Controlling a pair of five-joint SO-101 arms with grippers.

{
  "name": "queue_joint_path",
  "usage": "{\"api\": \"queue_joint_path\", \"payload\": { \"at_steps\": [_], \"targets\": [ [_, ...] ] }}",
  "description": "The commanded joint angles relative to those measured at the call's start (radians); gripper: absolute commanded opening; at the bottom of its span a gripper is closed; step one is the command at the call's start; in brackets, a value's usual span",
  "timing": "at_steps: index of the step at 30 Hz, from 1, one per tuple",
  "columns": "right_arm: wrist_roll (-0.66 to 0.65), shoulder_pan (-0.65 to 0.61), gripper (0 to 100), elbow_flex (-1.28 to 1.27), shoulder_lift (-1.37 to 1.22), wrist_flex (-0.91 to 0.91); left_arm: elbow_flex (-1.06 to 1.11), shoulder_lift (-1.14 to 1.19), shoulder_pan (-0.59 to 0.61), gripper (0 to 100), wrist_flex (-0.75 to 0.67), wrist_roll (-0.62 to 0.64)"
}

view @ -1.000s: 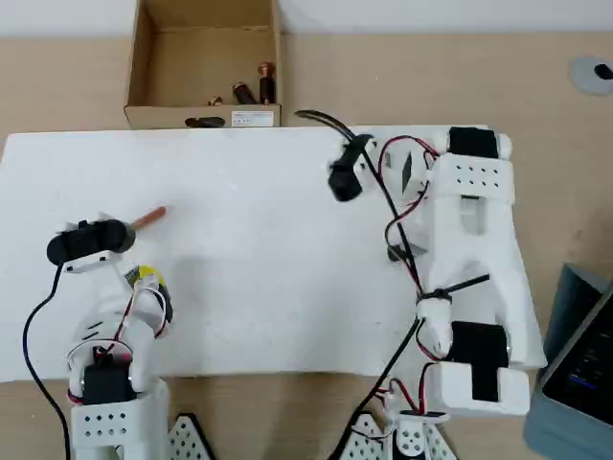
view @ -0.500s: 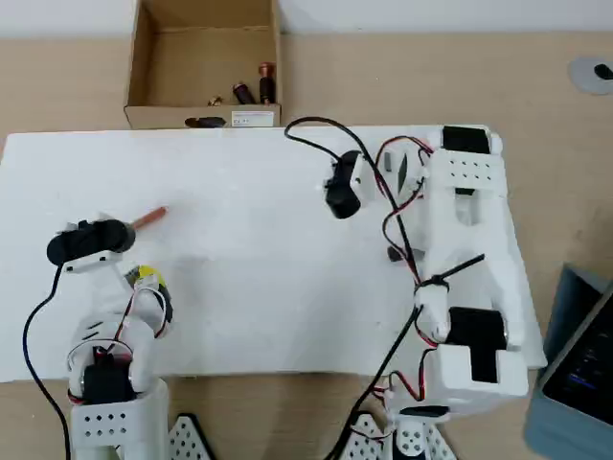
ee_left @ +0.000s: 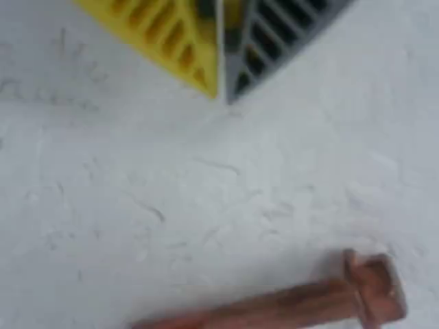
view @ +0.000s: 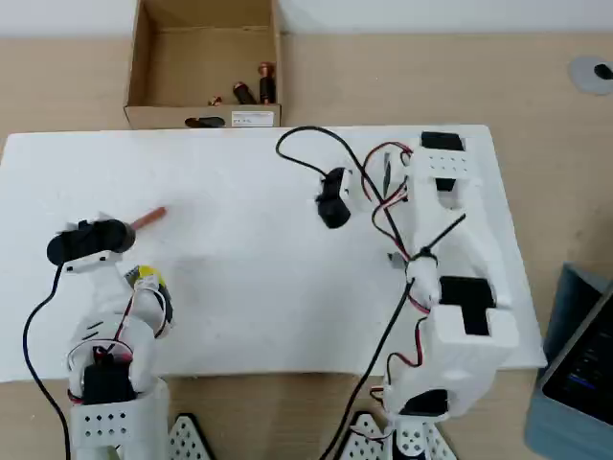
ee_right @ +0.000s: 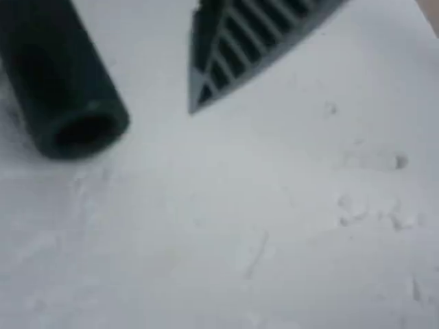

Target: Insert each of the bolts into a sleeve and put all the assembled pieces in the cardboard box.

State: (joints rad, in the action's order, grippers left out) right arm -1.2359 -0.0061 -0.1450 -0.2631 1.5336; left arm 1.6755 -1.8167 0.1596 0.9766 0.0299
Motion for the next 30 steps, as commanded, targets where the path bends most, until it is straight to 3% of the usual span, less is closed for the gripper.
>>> {"api": "queue_joint_path", "payload": {
  "at_steps": [1, 6, 13, 30],
  "targets": [
    [-0.023, -0.004, 25.0, -0.002, -0.008, -0.008, -0.003, -0.005, 0.009, 0, -0.014, 0.006],
    [-0.026, 0.007, 24.2, -0.005, -0.013, -0.008, -0.003, -0.005, 0.009, 0, -0.014, 0.006],
    [-0.048, 0.012, 14.9, -0.007, -0.097, -0.020, -0.003, -0.005, 0.009, 0, -0.014, 0.006],
    [-0.060, 0.067, 15.3, 0.016, -0.134, -0.028, -0.003, -0.005, 0.009, 0, -0.014, 0.006]
  ]
}}
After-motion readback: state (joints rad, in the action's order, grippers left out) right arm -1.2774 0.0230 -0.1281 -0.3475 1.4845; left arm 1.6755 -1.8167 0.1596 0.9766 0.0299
